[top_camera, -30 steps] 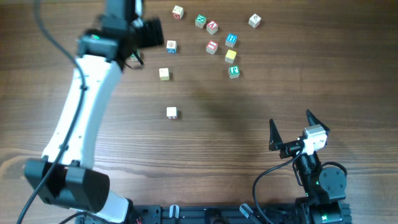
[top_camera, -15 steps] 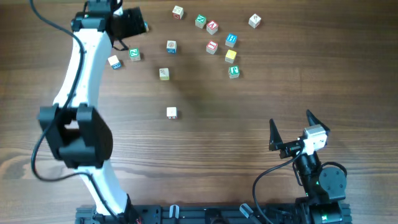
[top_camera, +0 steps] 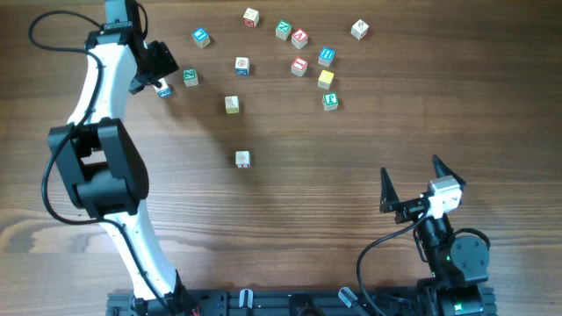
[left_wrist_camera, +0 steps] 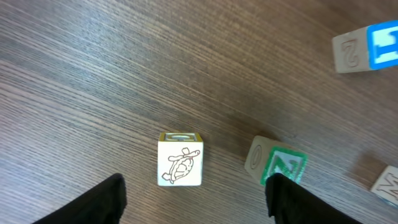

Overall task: Form a horizontal line
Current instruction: 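Move the left gripper up-left to the yellow-lettered block and grasp it, then carry the yellow-lettered block beside the placed green-lettered block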

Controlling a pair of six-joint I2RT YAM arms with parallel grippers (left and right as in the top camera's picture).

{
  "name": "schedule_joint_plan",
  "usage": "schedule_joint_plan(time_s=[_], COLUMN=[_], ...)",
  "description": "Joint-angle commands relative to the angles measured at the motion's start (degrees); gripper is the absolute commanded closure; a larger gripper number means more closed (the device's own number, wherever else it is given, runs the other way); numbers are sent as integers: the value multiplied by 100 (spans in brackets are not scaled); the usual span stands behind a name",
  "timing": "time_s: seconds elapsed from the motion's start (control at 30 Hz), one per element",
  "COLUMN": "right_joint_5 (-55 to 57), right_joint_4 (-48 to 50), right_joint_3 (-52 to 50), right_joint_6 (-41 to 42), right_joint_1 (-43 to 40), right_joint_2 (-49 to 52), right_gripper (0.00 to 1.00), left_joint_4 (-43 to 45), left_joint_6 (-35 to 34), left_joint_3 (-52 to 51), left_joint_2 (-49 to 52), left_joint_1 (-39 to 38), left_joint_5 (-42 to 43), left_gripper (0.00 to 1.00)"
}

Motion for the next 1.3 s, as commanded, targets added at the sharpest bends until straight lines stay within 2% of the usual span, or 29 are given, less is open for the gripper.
schedule_joint_plan(time_s=[0.0,0.13,0.23,0.33,0.4,0.57,0.77,0.9,1.07,1.1,1.27], right_joint_5=[-70,-70,-72,-70,-70,-72,-72,-72,-72,-70,-70], right_joint_4=[20,22,22,22,20,20,22,20,20,20,20], right_joint_3=[-4,-4,-4,-4,-4,-4,-4,-4,-4,-4,-4], right_joint_6=[-66,-66,-63,-66,-66,-66,-66,-63,-63,-66,-66], right_joint_1=[-20,-20,-20,-20,-20,-20,-20,-20,-20,-20,-20], right_joint_2=[-42,-42,-42,-42,-42,-42,-42,-42,-42,-42,-42], right_gripper=[0,0,0,0,0,0,0,0,0,0,0], left_joint_4=[-9,-4,-7,63,210,273,282,299,348,374,361], left_joint_6=[-55,-55,-52,-52,-52,-52,-52,-50,-50,-46,11], left_joint_3=[-42,-42,-42,-42,-42,-42,-42,-42,-42,-35,-28], left_joint_2=[249,444,535,627,695,702,702,702,699,699,610], left_joint_1=[7,7,7,7,7,7,4,4,4,4,7], left_joint_5=[-59,-216,-275,-382,-404,-402,-400,-402,-402,-402,-400], left_gripper=[30,33,39,50,50,60,58,64,63,60,63])
